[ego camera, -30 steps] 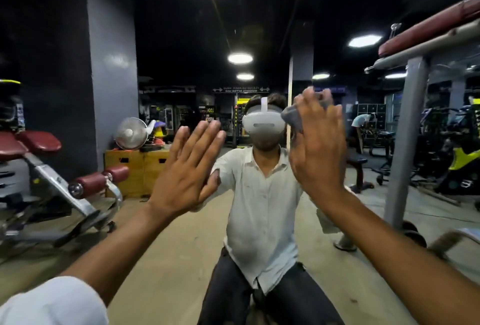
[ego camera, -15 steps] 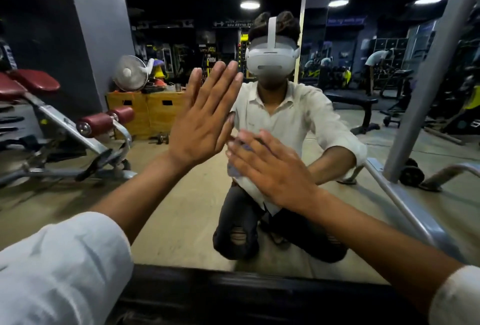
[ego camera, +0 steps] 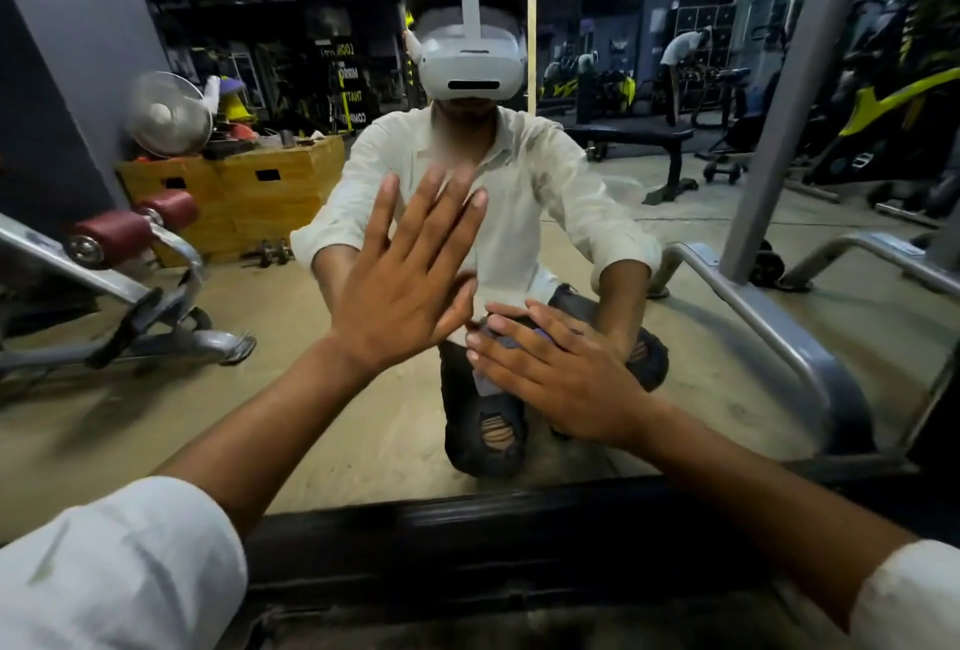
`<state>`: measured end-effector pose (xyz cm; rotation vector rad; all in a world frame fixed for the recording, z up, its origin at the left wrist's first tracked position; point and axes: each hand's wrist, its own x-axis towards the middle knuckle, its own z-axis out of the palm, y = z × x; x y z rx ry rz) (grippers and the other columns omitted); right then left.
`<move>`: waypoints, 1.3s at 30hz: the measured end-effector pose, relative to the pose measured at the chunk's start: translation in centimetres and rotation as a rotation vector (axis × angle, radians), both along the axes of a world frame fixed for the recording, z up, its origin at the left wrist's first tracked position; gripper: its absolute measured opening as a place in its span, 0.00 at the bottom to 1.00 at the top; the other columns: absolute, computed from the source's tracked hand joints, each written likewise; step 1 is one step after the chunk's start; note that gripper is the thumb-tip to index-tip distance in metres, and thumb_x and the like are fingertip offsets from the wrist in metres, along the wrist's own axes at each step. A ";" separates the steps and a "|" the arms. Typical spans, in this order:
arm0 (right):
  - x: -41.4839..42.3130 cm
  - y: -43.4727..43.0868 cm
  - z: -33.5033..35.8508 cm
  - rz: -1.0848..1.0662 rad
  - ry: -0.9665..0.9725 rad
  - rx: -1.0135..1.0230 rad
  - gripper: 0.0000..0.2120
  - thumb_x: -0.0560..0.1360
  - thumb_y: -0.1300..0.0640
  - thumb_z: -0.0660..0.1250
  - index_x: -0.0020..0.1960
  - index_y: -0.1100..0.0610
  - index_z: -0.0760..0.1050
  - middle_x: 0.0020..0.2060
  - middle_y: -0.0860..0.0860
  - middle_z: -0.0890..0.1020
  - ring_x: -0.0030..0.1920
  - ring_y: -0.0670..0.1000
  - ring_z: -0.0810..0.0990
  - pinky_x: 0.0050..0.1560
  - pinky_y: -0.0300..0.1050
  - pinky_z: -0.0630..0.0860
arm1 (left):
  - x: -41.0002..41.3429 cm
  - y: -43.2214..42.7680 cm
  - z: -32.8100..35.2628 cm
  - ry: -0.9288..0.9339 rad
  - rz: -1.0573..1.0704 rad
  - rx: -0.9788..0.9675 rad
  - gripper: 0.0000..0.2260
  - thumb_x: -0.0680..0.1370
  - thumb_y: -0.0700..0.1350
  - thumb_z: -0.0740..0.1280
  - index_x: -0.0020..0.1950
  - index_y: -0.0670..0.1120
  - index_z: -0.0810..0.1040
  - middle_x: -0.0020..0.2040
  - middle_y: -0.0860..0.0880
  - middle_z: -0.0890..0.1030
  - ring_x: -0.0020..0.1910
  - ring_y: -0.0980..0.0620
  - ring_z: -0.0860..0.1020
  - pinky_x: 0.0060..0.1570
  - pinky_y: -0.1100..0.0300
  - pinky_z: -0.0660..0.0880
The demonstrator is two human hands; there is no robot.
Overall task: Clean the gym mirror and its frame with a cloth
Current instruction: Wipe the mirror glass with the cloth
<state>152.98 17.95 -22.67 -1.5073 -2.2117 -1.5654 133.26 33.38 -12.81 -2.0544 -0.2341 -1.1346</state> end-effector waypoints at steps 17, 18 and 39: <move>4.0 -2.1 21.2 0.014 0.292 0.403 0.30 0.86 0.57 0.62 0.84 0.61 0.56 0.84 0.58 0.57 0.85 0.59 0.51 0.82 0.64 0.53 | 6.3 -5.5 12.0 -0.203 -0.147 -0.050 0.23 0.81 0.48 0.65 0.76 0.42 0.74 0.83 0.40 0.65 0.83 0.40 0.61 0.80 0.34 0.57; 4.5 -2.1 23.4 0.034 0.282 0.417 0.29 0.86 0.56 0.61 0.84 0.61 0.57 0.84 0.58 0.58 0.85 0.58 0.51 0.83 0.64 0.52 | 7.3 -6.0 14.3 -0.230 -0.142 -0.062 0.25 0.83 0.49 0.64 0.79 0.41 0.71 0.85 0.40 0.62 0.85 0.41 0.58 0.81 0.34 0.55; 11.3 -6.0 32.6 -0.022 0.677 0.803 0.34 0.82 0.58 0.63 0.85 0.53 0.54 0.85 0.50 0.56 0.85 0.50 0.46 0.84 0.58 0.47 | 12.9 -8.3 19.0 -0.317 0.031 -0.087 0.33 0.83 0.53 0.61 0.84 0.39 0.62 0.85 0.37 0.57 0.85 0.37 0.54 0.80 0.32 0.55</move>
